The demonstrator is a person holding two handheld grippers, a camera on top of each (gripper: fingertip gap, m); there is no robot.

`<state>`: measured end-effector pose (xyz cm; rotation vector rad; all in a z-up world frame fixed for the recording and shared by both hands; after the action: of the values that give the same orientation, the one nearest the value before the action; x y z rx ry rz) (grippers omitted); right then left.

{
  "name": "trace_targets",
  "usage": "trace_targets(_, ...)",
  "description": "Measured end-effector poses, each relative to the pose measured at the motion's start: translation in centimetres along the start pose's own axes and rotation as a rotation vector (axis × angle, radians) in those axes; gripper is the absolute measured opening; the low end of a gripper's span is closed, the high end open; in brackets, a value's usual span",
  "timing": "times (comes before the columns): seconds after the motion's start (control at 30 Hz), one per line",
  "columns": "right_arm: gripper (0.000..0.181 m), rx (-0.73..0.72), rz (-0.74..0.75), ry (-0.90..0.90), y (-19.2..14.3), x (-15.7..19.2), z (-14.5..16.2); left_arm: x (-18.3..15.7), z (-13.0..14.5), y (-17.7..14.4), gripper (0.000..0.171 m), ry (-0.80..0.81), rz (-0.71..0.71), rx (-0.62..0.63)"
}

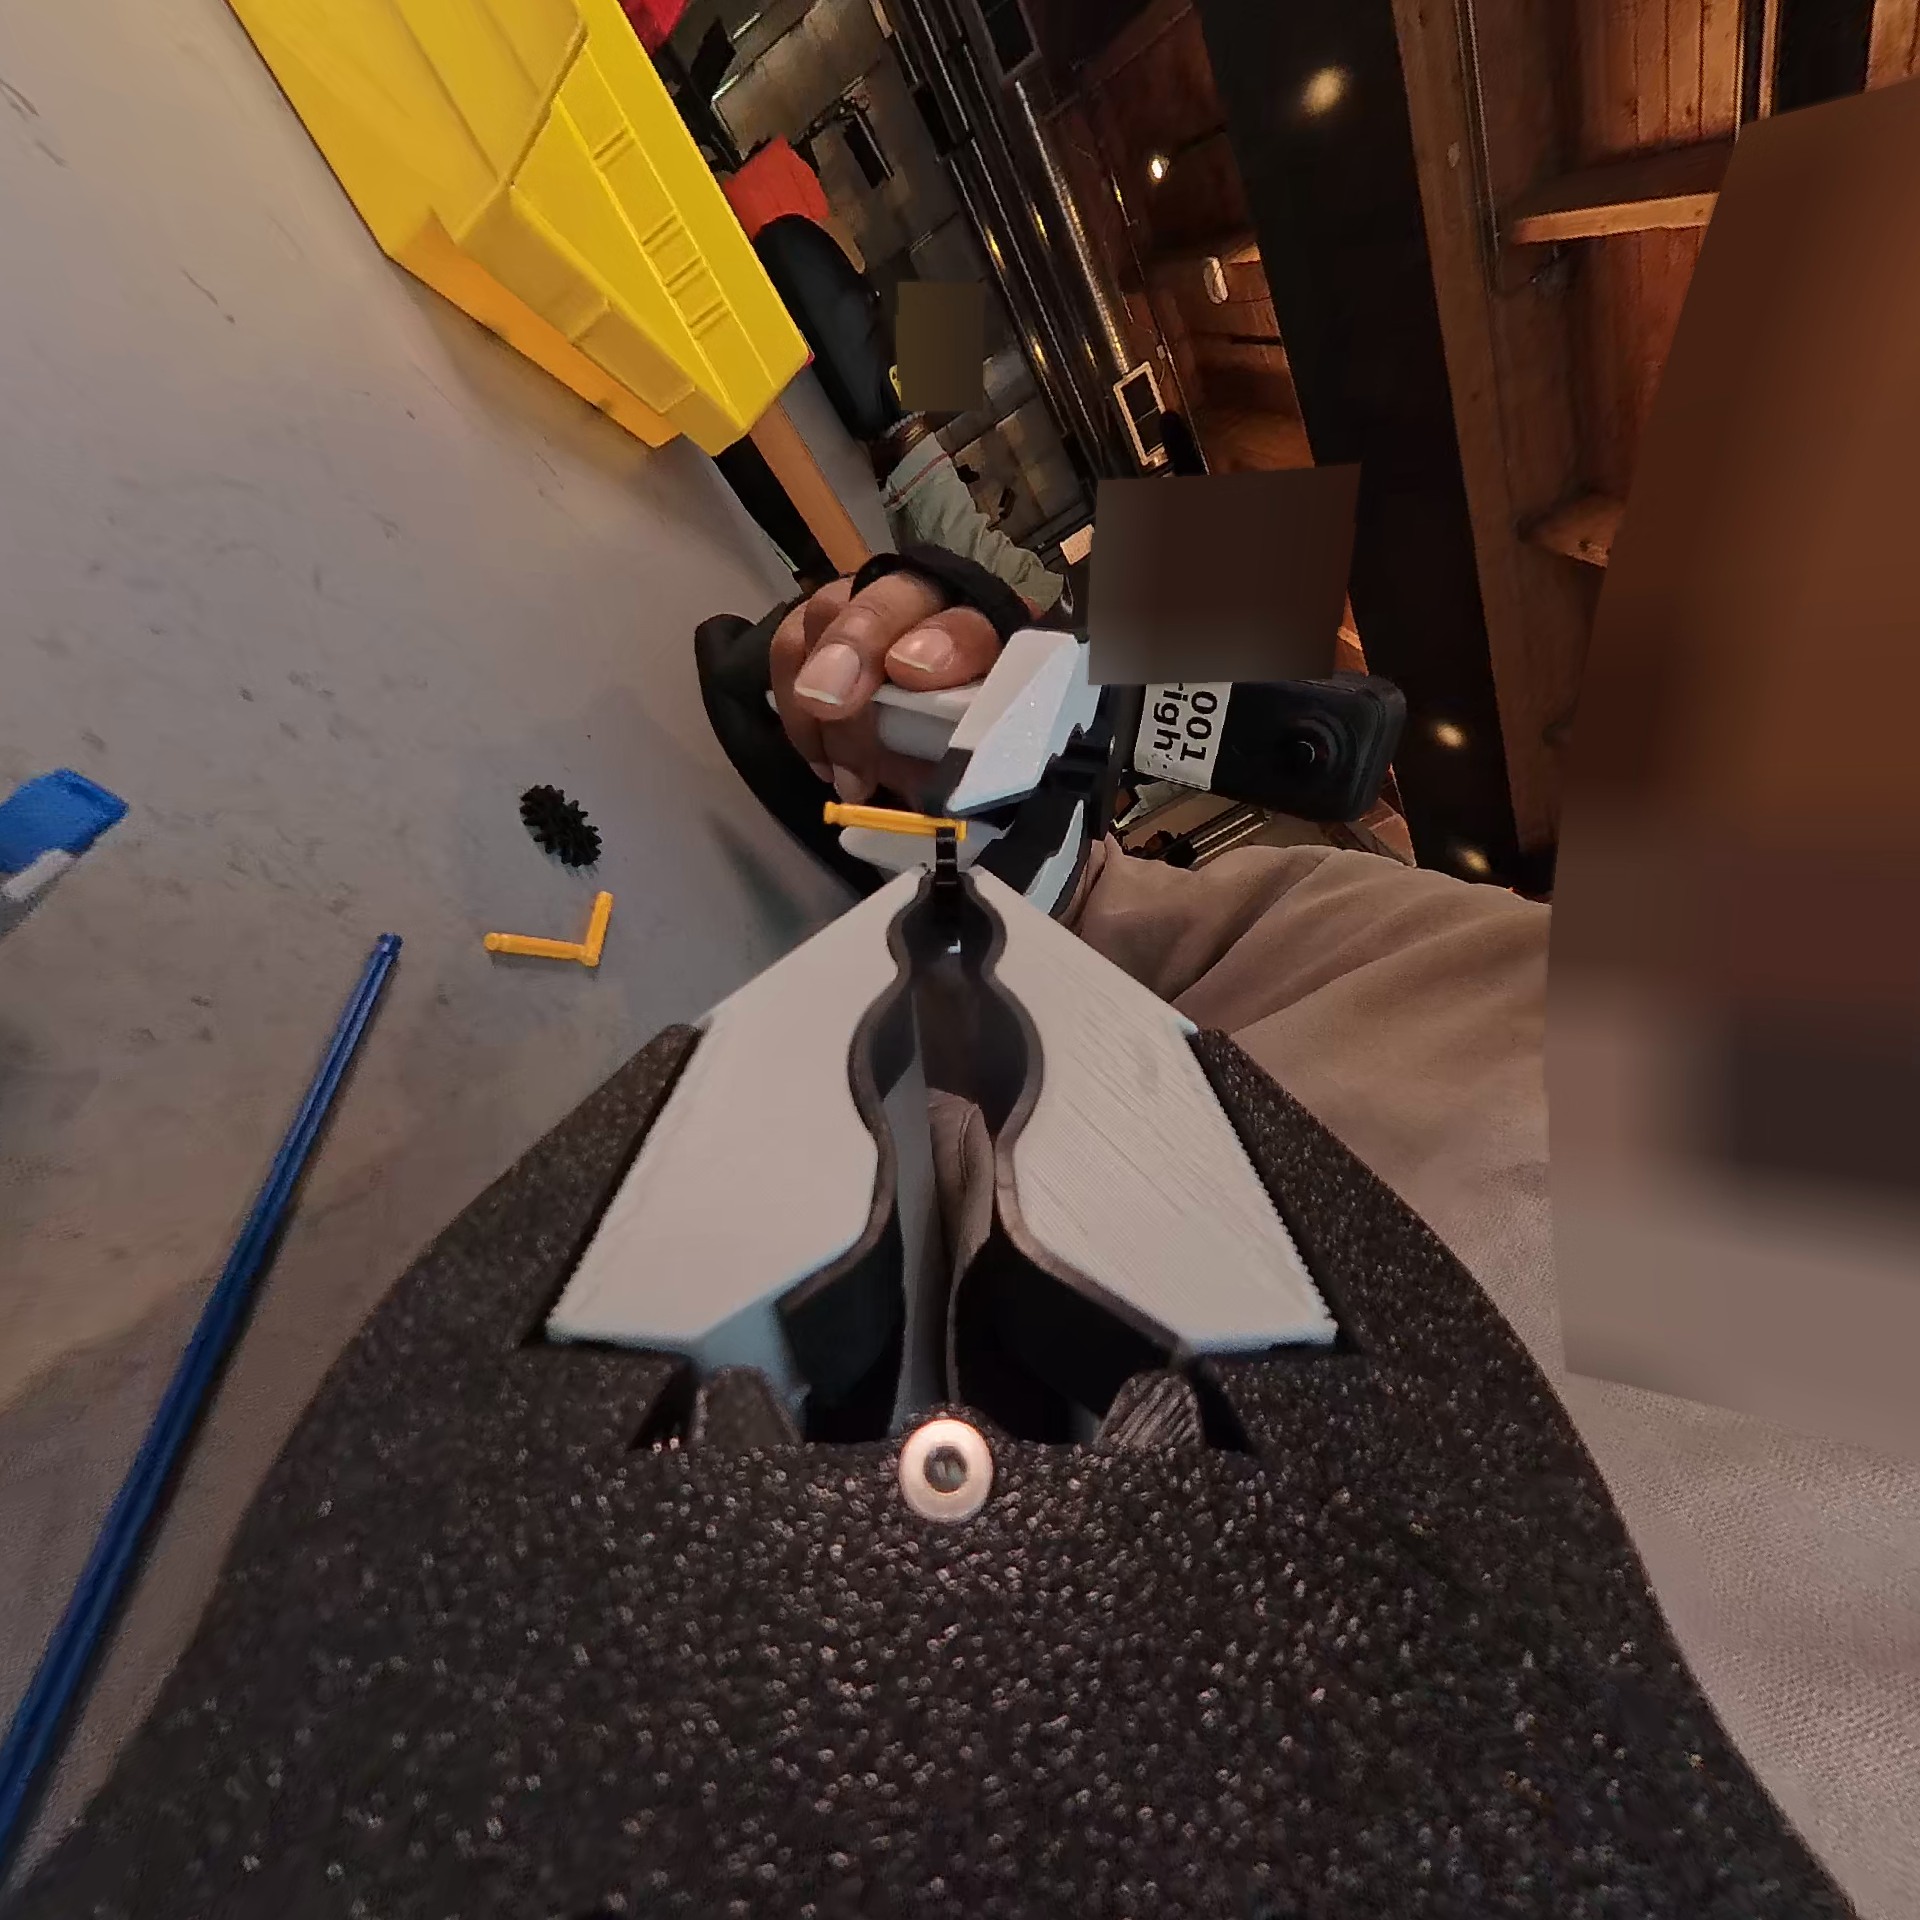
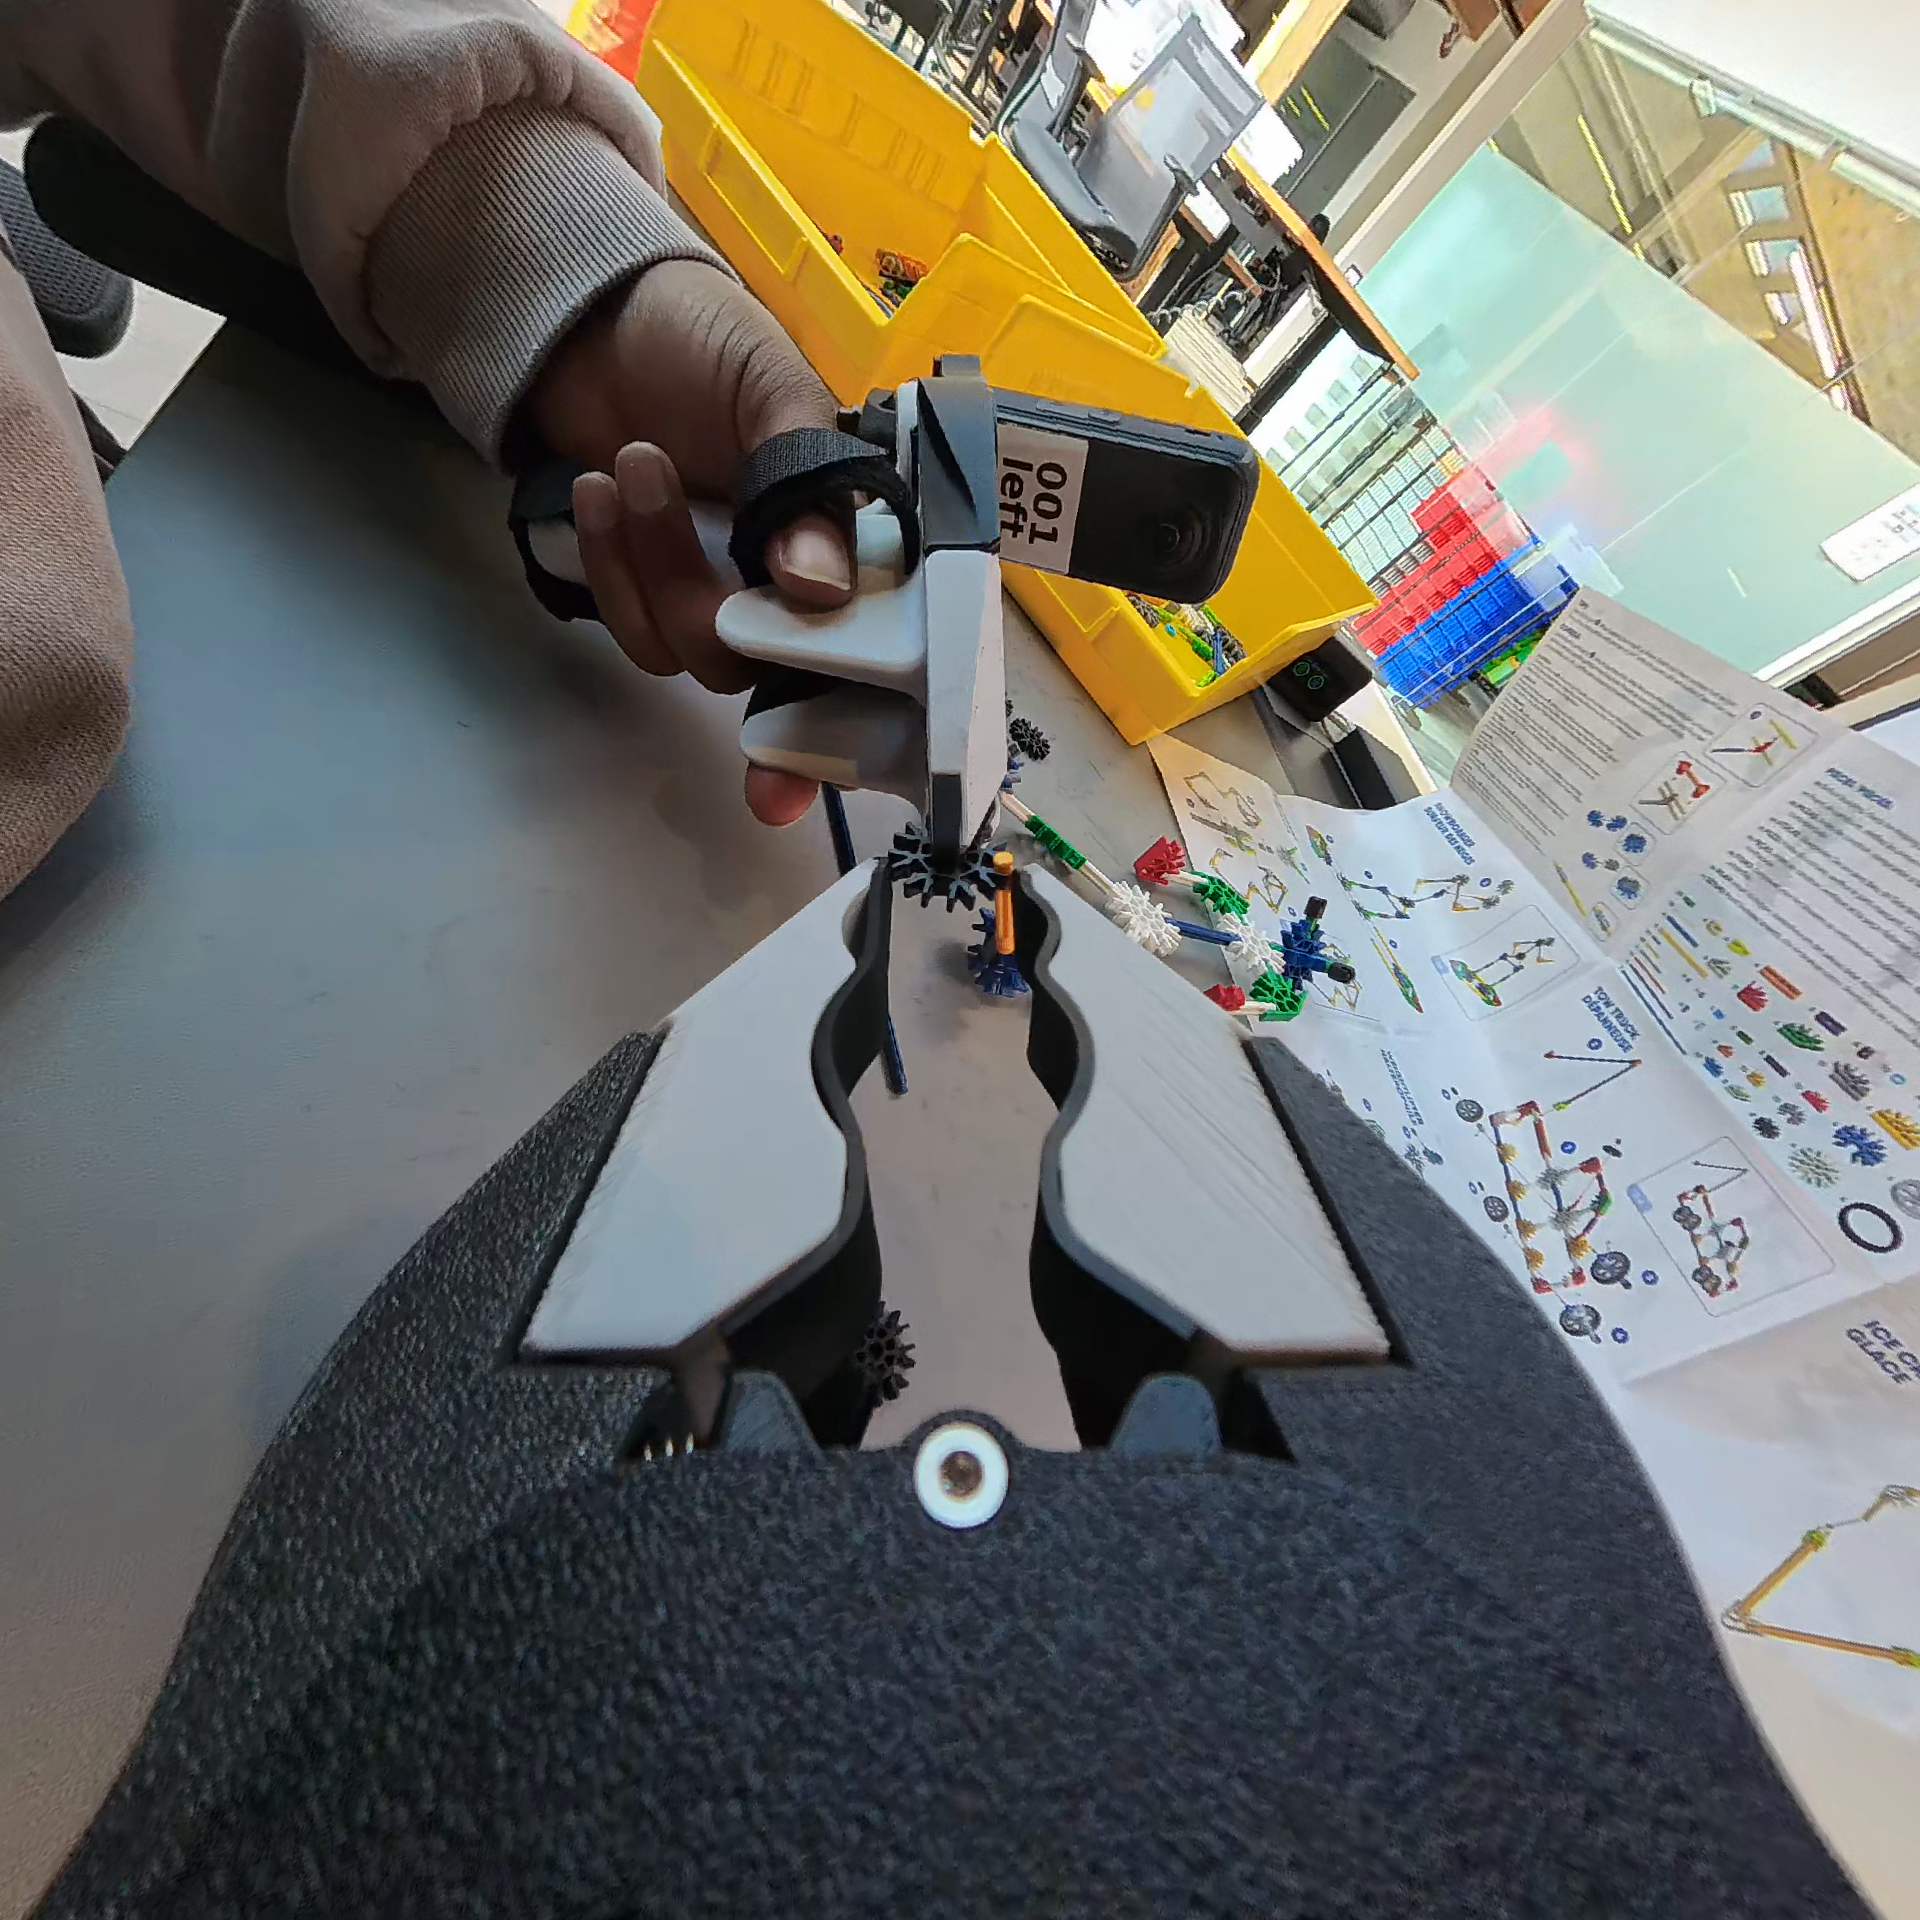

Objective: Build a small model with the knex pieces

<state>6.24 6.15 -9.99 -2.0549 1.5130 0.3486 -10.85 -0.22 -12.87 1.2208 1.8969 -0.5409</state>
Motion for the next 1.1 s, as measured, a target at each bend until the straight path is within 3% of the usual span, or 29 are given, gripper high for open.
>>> trace_targets(0.8, 0.017, 0.124, -0.138, -0.091, 0.1, 1.4, 0.6, 0.7, 1.2, 0.7, 0.000, -0.017, -0.075, 0.154)
trace_targets(1.1, 0.019, 0.036, 0.009, -0.032, -0.1, 0.4, 0.6, -0.3, -0.5, 0.4, 0.009, 0.087, -0.076, 0.089)
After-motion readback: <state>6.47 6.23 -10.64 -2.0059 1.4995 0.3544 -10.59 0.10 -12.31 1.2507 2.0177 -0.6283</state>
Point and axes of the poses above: each gripper's, where its closed fingertips meet, y out along the fingers, z out of its underside, x = y × z across the jaws, the point moved 10 cm from there along -y, back along the fingers, and after that the axes turned 5 degrees about y, right-handed, at the moved point
